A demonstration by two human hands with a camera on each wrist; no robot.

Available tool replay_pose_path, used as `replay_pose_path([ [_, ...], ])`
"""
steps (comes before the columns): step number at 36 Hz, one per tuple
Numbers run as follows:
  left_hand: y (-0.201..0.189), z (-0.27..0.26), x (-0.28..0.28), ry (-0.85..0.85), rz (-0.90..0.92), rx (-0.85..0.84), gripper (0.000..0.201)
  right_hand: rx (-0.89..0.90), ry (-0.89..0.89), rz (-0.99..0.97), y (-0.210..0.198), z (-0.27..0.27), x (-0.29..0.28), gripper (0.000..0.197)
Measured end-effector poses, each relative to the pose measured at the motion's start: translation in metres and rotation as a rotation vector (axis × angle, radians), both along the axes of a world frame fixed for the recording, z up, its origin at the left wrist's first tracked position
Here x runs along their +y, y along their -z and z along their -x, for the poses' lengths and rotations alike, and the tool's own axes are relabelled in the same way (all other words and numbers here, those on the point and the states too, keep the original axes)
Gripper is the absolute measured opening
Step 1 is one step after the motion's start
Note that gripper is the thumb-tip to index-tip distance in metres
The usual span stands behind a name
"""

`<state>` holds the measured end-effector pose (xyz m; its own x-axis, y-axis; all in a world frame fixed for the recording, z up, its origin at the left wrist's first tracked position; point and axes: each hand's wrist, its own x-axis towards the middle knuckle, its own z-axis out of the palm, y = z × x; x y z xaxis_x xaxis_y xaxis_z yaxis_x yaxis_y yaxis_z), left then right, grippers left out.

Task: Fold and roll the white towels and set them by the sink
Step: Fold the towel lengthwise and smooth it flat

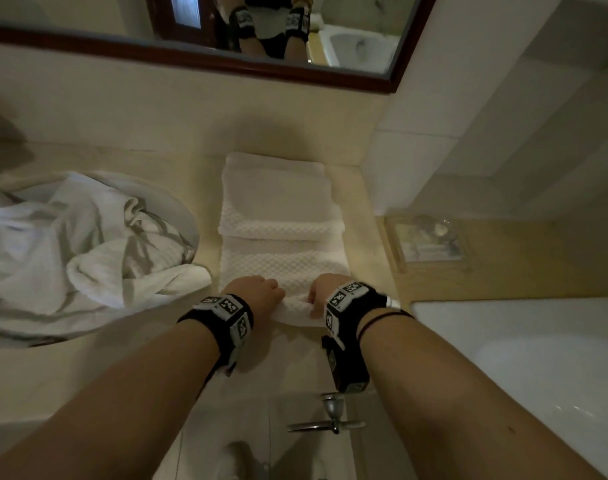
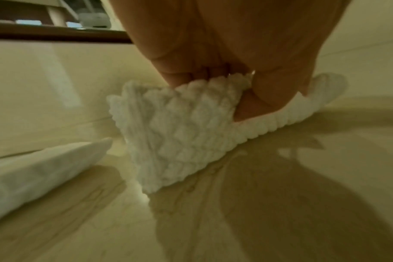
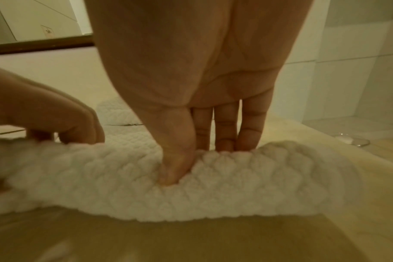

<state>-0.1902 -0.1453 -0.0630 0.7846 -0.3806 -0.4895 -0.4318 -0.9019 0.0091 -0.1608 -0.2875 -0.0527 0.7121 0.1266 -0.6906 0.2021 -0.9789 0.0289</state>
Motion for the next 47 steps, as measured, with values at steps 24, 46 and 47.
replay_pose_path([
  [24,0.017,-0.007,0.008,-0.094,0.037,-0.172,0.052,-0.298,-0.249,-0.112,0.009,-0.001,0.008,0.028],
  [46,-0.007,-0.025,0.003,-0.369,0.171,-0.001,0.033,-0.393,-0.295,-0.22,0.024,0.002,-0.019,0.065],
  [47,-0.006,-0.025,0.003,-0.386,0.193,0.031,0.031,-0.372,-0.301,-0.209,0.024,0.0,-0.018,0.061],
])
